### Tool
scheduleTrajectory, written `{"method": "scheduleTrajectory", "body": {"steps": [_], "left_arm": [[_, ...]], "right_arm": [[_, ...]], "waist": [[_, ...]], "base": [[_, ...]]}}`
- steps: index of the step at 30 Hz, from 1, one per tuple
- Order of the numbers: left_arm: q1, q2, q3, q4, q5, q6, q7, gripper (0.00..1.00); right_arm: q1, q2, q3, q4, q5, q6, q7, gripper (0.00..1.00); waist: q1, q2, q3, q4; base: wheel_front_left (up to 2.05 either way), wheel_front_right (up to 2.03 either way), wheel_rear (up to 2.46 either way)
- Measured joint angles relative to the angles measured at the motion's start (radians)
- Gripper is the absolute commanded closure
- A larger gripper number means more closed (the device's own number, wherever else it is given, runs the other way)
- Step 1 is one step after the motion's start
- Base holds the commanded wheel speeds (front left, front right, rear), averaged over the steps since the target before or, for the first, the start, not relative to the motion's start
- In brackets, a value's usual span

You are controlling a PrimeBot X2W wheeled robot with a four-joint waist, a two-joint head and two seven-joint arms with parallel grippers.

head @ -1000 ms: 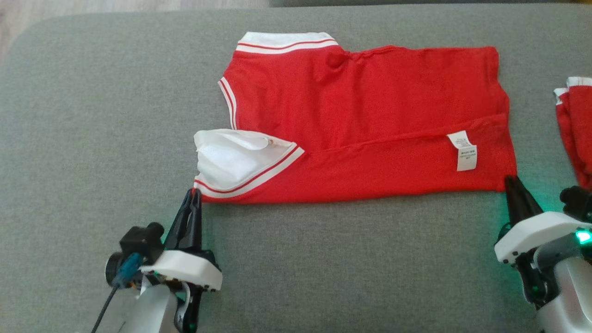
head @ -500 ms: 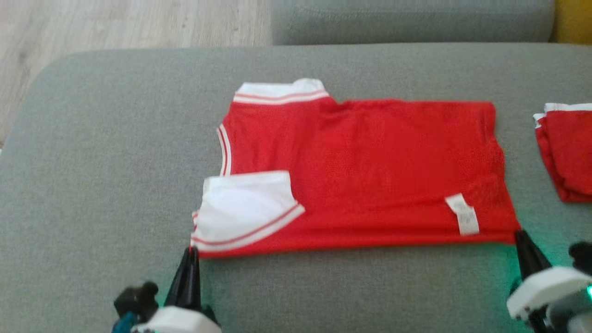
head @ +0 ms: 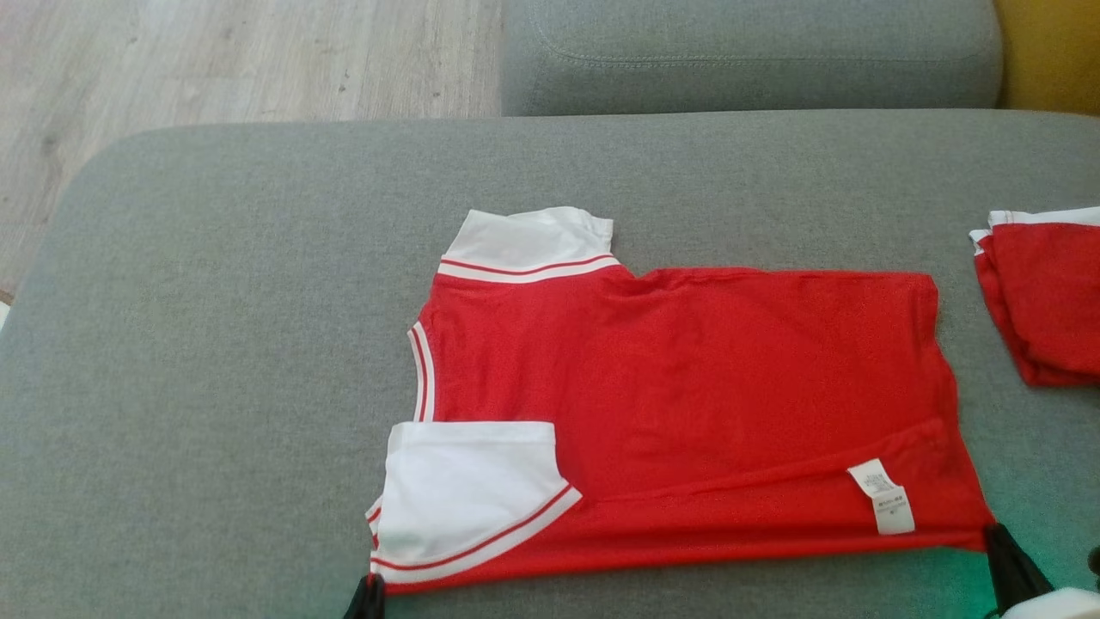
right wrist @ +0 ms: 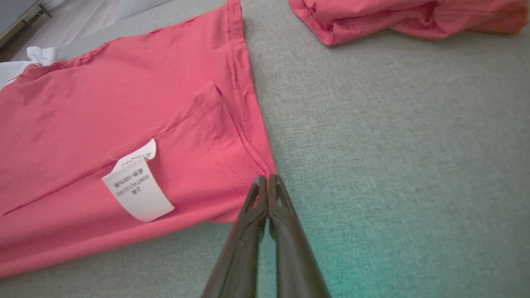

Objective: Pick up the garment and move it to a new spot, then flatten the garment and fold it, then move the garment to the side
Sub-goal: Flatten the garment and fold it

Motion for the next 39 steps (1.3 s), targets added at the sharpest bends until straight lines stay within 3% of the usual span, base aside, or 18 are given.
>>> {"method": "scheduleTrajectory", "body": {"steps": [7,8,9,10,11,18,21,24,29,35,39], "left_arm": [[0.021,0.013,-0.016,-0.053,0.0,0.024,0.066,1.0],[0.02,0.016,-0.017,-0.06,0.001,0.03,0.071,1.0],[0.02,0.018,-0.02,-0.067,0.001,0.036,0.082,0.95],[0.021,0.019,-0.02,-0.074,0.001,0.041,0.089,0.56],[0.021,0.02,-0.02,-0.087,0.002,0.05,0.092,0.0],[-0.036,0.102,-0.017,-0.301,0.053,0.068,0.16,0.0],[-0.181,0.176,-0.009,-0.4,0.066,0.032,0.257,0.0],[-0.401,0.244,-0.01,-0.425,0.066,-0.033,0.381,0.0],[-0.748,0.323,-0.101,-0.326,-0.011,-0.108,0.528,0.0],[-1.025,0.415,-0.33,-0.115,-0.1,-0.116,0.53,0.0],[-1.123,0.453,-0.441,0.062,-0.119,-0.116,0.516,0.0]], "right_arm": [[0.033,0.042,-0.032,-0.058,-0.032,0.0,0.065,1.0],[0.034,0.047,-0.035,-0.064,-0.033,0.0,0.072,0.89],[0.035,0.051,-0.039,-0.07,-0.037,0.0,0.073,0.0],[0.037,0.057,-0.048,-0.077,-0.041,0.0,0.074,0.0],[0.038,0.061,-0.057,-0.084,-0.043,0.0,0.074,0.0],[0.044,0.063,-0.068,-0.15,-0.049,0.0,0.093,0.0],[0.037,0.063,-0.064,-0.182,-0.049,0.0,0.11,0.0],[0.01,0.06,-0.056,-0.21,-0.054,0.0,0.12,0.0],[-0.071,0.048,-0.032,-0.25,-0.058,0.0,0.133,0.0],[-0.151,0.04,-0.01,-0.253,-0.058,0.0,0.134,0.0],[-0.176,0.039,0.001,-0.251,-0.058,0.0,0.129,0.0]], "waist": [[0.0,0.0,-0.009,-0.003],[0.0,0.0,-0.009,-0.004],[0.0,0.0,-0.009,-0.006],[0.0,0.0,-0.009,-0.007],[0.0,0.0,-0.008,-0.009],[0.0001,0.0,0.027,-0.026],[0.0001,0.0,0.058,-0.034],[0.0002,0.0,0.1,-0.044],[0.0004,0.0,0.184,-0.068],[0.0005,-0.0001,0.28,-0.118],[0.0003,-0.0001,0.327,-0.158]], "base": [[0.0,0.0,0.0],[0.0,0.0,0.0],[0.0,0.0,0.0],[0.0,0.0,0.0],[0.0,0.0,0.0],[0.0,0.0,0.0],[0.0,0.0,0.0],[0.0,0.0,0.0],[0.0,0.0,0.0],[0.0,0.0,0.0],[0.0,0.0,0.0]]}}
